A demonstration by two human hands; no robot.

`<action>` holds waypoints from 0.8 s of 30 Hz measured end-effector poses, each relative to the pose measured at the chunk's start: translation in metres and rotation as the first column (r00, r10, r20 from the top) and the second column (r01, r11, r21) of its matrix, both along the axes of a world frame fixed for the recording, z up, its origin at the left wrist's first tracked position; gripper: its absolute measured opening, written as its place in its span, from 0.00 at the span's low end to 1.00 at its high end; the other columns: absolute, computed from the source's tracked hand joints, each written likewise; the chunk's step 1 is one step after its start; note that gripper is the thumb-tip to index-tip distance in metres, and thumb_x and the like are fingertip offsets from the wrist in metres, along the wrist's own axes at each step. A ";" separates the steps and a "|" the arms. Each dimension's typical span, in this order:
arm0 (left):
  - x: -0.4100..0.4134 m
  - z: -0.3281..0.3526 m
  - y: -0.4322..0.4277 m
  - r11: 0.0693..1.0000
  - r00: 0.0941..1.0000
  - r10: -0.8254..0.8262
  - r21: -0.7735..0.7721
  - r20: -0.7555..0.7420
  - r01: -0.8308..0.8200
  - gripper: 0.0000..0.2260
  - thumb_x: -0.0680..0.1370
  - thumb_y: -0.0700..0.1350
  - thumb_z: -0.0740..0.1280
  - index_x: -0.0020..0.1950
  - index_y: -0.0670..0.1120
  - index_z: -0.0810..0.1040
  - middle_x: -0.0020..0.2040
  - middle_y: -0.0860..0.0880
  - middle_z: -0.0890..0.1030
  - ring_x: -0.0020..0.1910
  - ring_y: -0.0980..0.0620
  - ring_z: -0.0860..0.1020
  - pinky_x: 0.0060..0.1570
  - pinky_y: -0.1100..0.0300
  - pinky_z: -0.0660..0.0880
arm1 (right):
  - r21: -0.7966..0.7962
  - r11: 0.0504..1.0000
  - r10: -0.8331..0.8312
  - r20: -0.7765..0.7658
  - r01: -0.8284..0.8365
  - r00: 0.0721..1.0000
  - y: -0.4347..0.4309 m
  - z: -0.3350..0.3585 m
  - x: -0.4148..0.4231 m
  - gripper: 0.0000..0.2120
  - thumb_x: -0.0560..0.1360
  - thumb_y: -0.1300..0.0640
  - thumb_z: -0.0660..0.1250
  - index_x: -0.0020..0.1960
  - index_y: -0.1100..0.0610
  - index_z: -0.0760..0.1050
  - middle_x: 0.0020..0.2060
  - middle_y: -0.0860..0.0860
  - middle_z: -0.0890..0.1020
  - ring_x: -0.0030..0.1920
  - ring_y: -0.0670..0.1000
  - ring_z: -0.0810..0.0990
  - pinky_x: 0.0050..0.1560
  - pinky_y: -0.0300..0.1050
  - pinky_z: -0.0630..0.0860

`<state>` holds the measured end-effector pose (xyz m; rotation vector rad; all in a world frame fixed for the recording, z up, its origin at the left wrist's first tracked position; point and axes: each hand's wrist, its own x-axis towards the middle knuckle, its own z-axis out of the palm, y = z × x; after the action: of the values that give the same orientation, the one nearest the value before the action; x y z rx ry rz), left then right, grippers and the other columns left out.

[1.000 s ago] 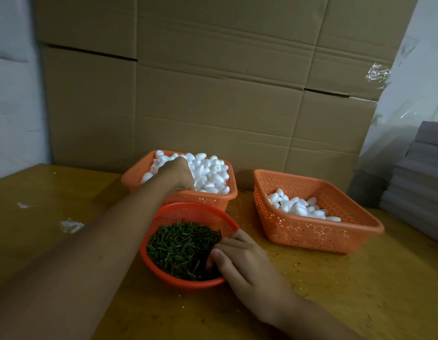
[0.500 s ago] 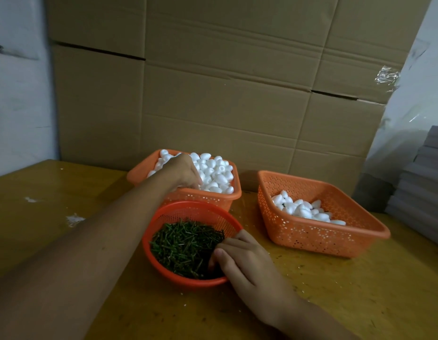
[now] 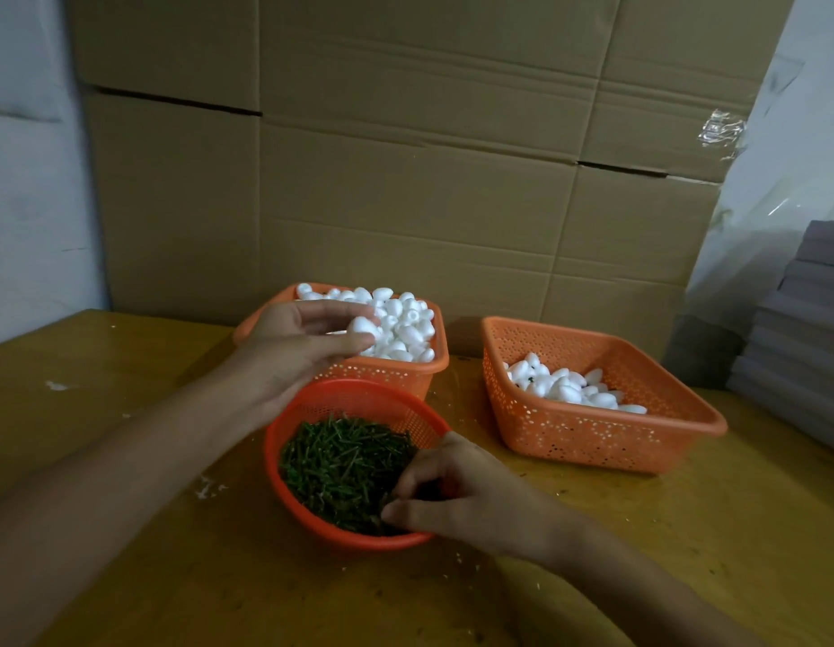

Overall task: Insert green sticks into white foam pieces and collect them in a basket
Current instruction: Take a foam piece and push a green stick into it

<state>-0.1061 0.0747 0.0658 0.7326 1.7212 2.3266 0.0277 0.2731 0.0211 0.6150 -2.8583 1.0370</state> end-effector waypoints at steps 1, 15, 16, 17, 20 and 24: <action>0.008 0.000 -0.004 0.999 0.999 0.009 -0.032 -0.039 -0.010 0.17 0.67 0.35 0.78 0.55 0.43 0.86 0.55 0.45 0.88 0.54 0.51 0.87 0.49 0.63 0.83 | -0.027 0.999 0.031 -0.004 -0.031 1.000 0.000 0.000 -0.001 0.05 0.78 0.54 0.75 0.47 0.55 0.88 0.43 0.45 0.88 0.46 0.43 0.84 0.55 0.46 0.79; 0.051 -0.030 -0.025 0.964 0.962 0.103 -0.211 -0.251 -0.159 0.09 0.67 0.45 0.80 0.44 0.45 0.86 0.48 0.44 0.89 0.46 0.43 0.88 0.48 0.58 0.85 | -0.328 0.899 -0.427 -0.509 0.290 0.747 -0.026 -0.030 0.016 0.03 0.84 0.53 0.66 0.52 0.50 0.76 0.49 0.40 0.76 0.57 0.48 0.75 0.57 0.41 0.71; 0.052 -0.030 -0.024 0.968 0.966 0.084 -0.212 -0.244 -0.137 0.09 0.67 0.45 0.80 0.45 0.46 0.87 0.49 0.45 0.89 0.47 0.44 0.88 0.49 0.58 0.85 | -0.351 0.896 -0.428 -0.515 0.272 0.742 -0.027 -0.032 0.017 0.02 0.84 0.53 0.66 0.52 0.49 0.76 0.48 0.40 0.76 0.56 0.48 0.75 0.55 0.42 0.71; 0.052 -0.030 -0.024 0.969 0.968 0.072 -0.212 -0.239 -0.125 0.09 0.67 0.46 0.81 0.45 0.47 0.87 0.50 0.46 0.89 0.48 0.45 0.88 0.50 0.59 0.84 | -0.361 0.897 -0.421 -0.520 0.256 0.743 -0.027 -0.032 0.017 0.02 0.84 0.53 0.65 0.52 0.49 0.75 0.48 0.40 0.76 0.55 0.48 0.76 0.54 0.43 0.72; 0.051 -0.030 -0.024 0.958 0.970 0.093 -0.246 -0.226 -0.149 0.12 0.63 0.46 0.82 0.45 0.51 0.89 0.55 0.54 0.88 0.53 0.53 0.87 0.55 0.66 0.81 | -0.335 0.913 -0.390 -0.545 0.233 0.742 -0.027 -0.033 0.019 0.02 0.85 0.52 0.64 0.53 0.46 0.73 0.48 0.39 0.75 0.54 0.48 0.76 0.53 0.43 0.72; 0.051 -0.031 -0.025 0.945 0.973 0.075 -0.295 -0.217 -0.139 0.14 0.66 0.39 0.83 0.48 0.53 0.89 0.54 0.57 0.88 0.55 0.56 0.86 0.52 0.65 0.81 | -0.323 0.919 -0.381 -0.571 0.228 0.727 -0.027 -0.032 0.020 0.03 0.85 0.51 0.63 0.53 0.47 0.73 0.47 0.39 0.75 0.53 0.48 0.76 0.52 0.44 0.72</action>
<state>-0.0556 0.0493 0.0348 0.8577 2.2001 2.0295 0.0475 0.2459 -0.0114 0.3512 -2.1166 0.8753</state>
